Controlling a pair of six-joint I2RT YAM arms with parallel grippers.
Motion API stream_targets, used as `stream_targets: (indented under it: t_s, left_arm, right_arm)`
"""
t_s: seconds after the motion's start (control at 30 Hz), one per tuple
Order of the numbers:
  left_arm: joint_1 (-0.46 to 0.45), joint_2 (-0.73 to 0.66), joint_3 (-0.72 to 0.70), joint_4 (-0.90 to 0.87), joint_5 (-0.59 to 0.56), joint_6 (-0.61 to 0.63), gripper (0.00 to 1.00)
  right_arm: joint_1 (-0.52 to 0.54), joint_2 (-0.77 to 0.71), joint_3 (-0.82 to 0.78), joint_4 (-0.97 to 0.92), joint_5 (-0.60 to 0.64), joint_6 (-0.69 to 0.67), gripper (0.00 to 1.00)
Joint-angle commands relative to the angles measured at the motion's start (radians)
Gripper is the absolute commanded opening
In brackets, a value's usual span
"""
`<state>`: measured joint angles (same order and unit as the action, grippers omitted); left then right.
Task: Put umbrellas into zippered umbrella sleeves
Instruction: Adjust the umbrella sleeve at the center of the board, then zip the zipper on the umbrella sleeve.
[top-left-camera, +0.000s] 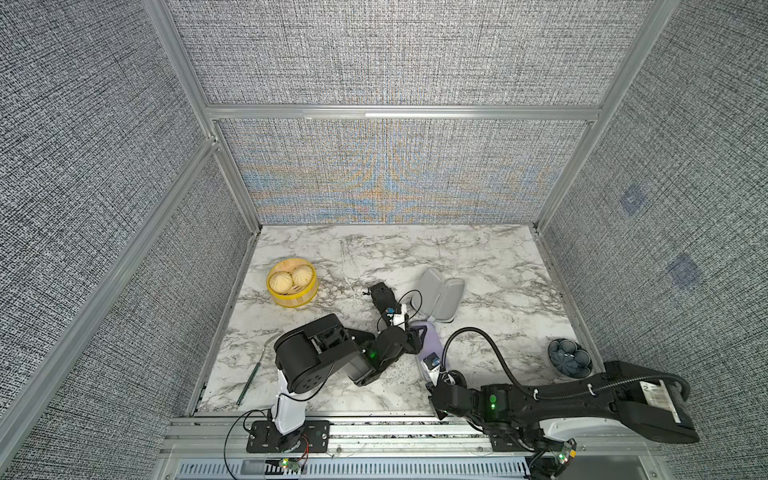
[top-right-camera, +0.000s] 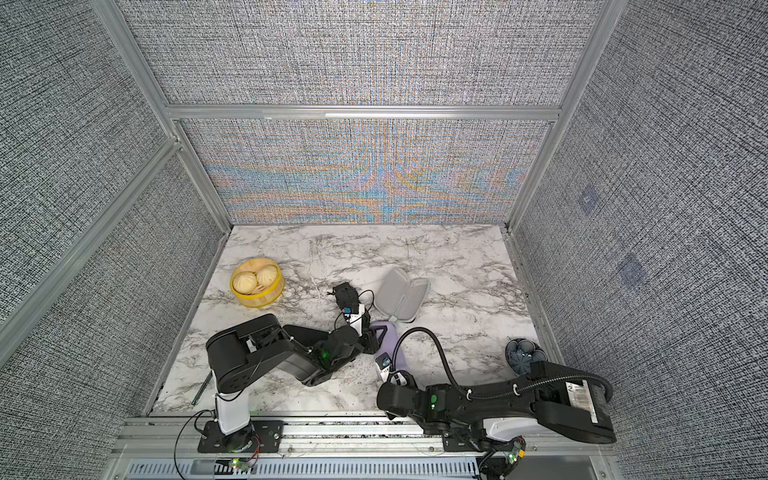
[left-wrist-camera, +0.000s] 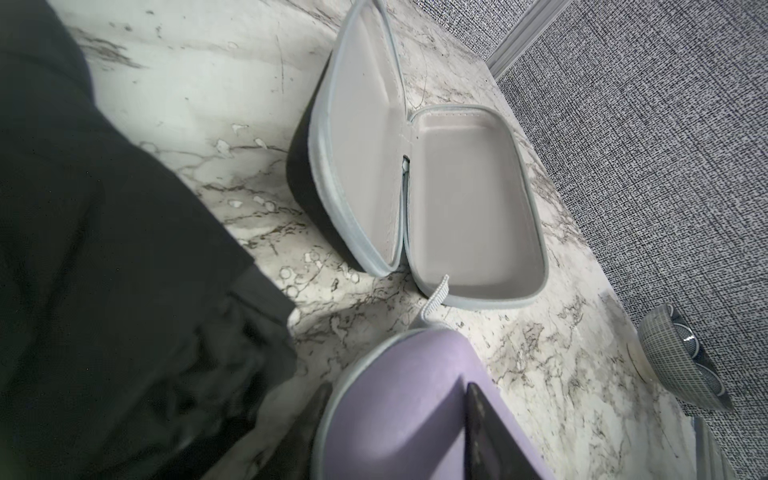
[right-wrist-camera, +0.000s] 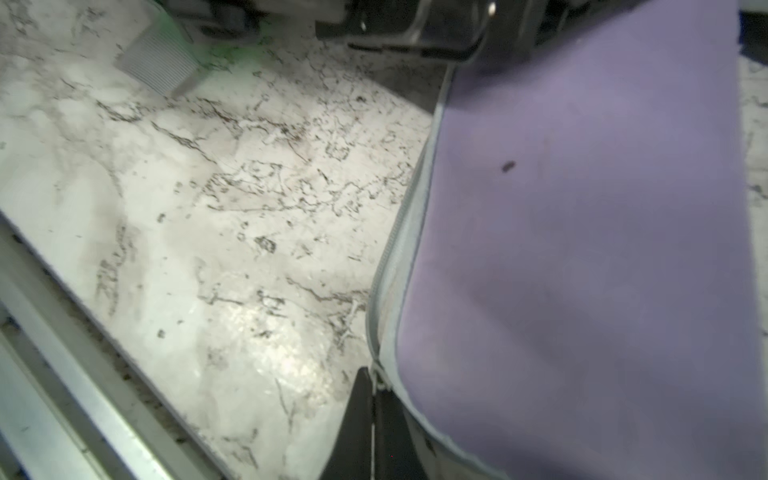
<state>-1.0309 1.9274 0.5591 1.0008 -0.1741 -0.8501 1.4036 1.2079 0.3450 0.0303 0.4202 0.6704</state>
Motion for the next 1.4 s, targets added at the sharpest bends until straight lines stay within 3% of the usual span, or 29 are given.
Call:
stream_targets:
  t_s: [0.0,0.3,0.5,0.83,1.1,1.23,1.37]
  left_arm:
    - [-0.016,-0.025,-0.04,-0.214,0.033,-0.016,0.36]
    - [-0.041,-0.117,-0.126,-0.194,0.04,-0.023,0.43]
    - [-0.041,-0.172,-0.16,-0.194,0.058,-0.017,0.71]
    - [-0.038,-0.375,-0.089,-0.573,-0.153,0.085,0.94]
    - [-0.035,-0.259,0.138,-0.751,-0.103,0.187,0.87]
    - [-0.035,-0.249,0.139,-0.771,-0.121,0.166,0.77]
    - [-0.034,-0.281,0.103,-0.771,-0.066,0.174,0.74]
  right_arm:
    - [-0.017,-0.017,0.0,0.078,0.024,0.0,0.0]
    - [-0.125,-0.162,-0.101,-0.169,-0.031,0.044,0.0]
    - [-0.213,-0.235,-0.17,-0.137,-0.083,0.015,0.0]
    - [-0.297,-0.289,-0.148,-0.167,-0.052,-0.021,0.0]
    - [-0.304,-0.272,-0.148,-0.157,-0.073,-0.029,0.0]
    - [-0.304,-0.276,-0.144,-0.164,-0.08,-0.034,0.0]
    - [-0.304,-0.284,-0.137,-0.176,-0.095,-0.052,0.0]
